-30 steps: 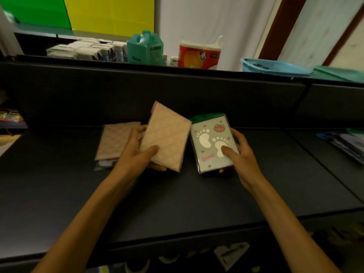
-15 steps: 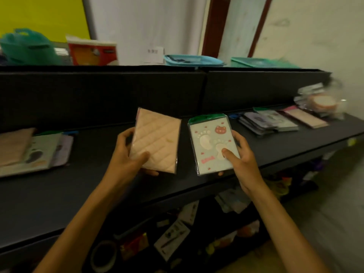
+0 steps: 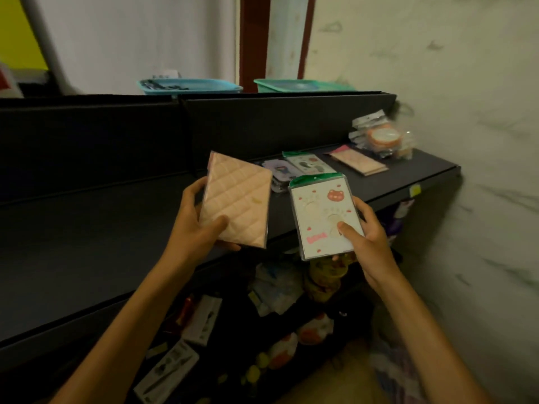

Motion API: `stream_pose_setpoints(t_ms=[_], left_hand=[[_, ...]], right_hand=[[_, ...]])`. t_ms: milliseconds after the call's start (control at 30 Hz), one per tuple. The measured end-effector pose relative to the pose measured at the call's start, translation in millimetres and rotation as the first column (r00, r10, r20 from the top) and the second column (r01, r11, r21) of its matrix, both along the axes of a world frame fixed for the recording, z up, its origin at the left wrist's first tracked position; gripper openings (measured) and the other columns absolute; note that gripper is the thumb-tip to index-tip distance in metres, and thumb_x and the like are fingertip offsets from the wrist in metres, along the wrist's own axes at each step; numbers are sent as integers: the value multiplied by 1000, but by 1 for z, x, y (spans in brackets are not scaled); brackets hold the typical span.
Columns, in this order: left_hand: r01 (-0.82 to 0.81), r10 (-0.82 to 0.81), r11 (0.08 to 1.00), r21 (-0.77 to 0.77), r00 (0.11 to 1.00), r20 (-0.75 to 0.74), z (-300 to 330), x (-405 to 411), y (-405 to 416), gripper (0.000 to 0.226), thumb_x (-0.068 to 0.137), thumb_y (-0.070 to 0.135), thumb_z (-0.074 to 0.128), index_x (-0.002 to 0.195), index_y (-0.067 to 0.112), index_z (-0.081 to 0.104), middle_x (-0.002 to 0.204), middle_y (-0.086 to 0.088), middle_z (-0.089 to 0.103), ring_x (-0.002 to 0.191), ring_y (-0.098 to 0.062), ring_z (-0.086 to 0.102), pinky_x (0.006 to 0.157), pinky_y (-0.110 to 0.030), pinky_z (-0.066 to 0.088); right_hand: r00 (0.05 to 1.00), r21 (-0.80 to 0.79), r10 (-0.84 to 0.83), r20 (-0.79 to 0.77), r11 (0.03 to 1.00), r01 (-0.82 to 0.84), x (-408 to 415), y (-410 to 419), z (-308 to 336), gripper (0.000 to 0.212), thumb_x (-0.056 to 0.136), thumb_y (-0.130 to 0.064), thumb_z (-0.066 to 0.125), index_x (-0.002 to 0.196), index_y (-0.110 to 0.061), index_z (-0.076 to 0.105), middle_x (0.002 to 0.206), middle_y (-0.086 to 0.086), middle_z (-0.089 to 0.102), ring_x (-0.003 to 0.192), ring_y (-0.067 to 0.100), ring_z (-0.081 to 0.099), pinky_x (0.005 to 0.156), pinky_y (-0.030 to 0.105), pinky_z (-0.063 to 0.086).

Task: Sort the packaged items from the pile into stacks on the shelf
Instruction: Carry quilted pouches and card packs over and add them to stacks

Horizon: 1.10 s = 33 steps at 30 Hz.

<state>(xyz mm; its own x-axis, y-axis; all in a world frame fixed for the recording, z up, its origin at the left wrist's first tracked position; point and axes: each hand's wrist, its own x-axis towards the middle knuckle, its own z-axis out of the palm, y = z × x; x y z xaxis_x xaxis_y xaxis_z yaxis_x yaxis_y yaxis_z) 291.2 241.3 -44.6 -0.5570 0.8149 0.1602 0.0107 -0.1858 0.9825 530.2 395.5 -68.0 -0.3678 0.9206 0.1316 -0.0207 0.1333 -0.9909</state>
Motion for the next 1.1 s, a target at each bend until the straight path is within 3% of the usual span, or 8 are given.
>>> stream_pose_setpoints(t_ms=[167,367,467,567,733,833,933,1100], left_hand=[[18,-17,1000,-21,1000,11,-8,24,64,71,87,-5,58,139,33,28,127,4,47,107,-21,58,55,-38,59],[21,-21,1000,-17,1000,-12,-17,45,155,69,86,-3,59,129,42,31,139,-1,41,112,-24,54,55,-36,58],[8,-8,1000,-10,999,-41,-19,44,201,67,85,-2,59,127,43,33,136,5,38,116,-21,50,59,-39,60],[-28,26,999,-16,993,-118,-18,36,243,69,81,11,65,128,51,33,144,2,33,128,-27,42,70,-50,59],[-109,89,990,-85,975,-204,-10,26,282,74,62,41,70,122,64,33,143,-2,37,126,-34,44,76,-56,55],[-131,121,989,-69,983,-138,-7,26,289,70,74,24,69,123,60,34,142,-4,40,123,-32,48,76,-54,56],[-191,183,980,-64,977,-111,-6,24,292,70,83,8,64,134,45,32,143,-4,40,121,-29,51,77,-54,57],[-307,304,951,-46,950,-72,0,26,287,70,85,1,59,139,35,30,138,2,42,120,-26,52,74,-52,58]], right_hand=[[998,-16,-67,-3,998,67,35,48,-7,50,91,-6,57,132,-32,42,118,-3,62,90,11,69,52,26,56],[995,-11,-92,25,996,92,57,123,-7,52,91,-9,58,135,-31,42,118,-2,63,99,20,67,60,30,60],[996,-8,-80,50,997,81,60,166,0,53,91,-10,60,136,-32,41,119,-1,62,97,20,68,58,31,60],[997,-18,-55,61,998,56,59,209,10,54,91,-10,59,137,-31,39,119,-2,60,88,14,70,51,31,58],[997,-2,-6,76,1000,7,43,267,15,52,90,-10,59,133,-33,41,115,-3,62,85,12,71,50,32,58],[997,-3,42,70,999,-42,25,291,16,52,90,-8,59,134,-31,42,113,-7,61,84,10,71,50,32,57],[989,-20,127,75,992,-126,3,310,15,51,91,-7,57,134,-30,41,112,-10,61,86,7,69,55,31,58],[951,-28,296,89,955,-295,-33,334,11,50,92,-8,56,134,-30,39,113,-12,58,89,5,67,59,24,57]])
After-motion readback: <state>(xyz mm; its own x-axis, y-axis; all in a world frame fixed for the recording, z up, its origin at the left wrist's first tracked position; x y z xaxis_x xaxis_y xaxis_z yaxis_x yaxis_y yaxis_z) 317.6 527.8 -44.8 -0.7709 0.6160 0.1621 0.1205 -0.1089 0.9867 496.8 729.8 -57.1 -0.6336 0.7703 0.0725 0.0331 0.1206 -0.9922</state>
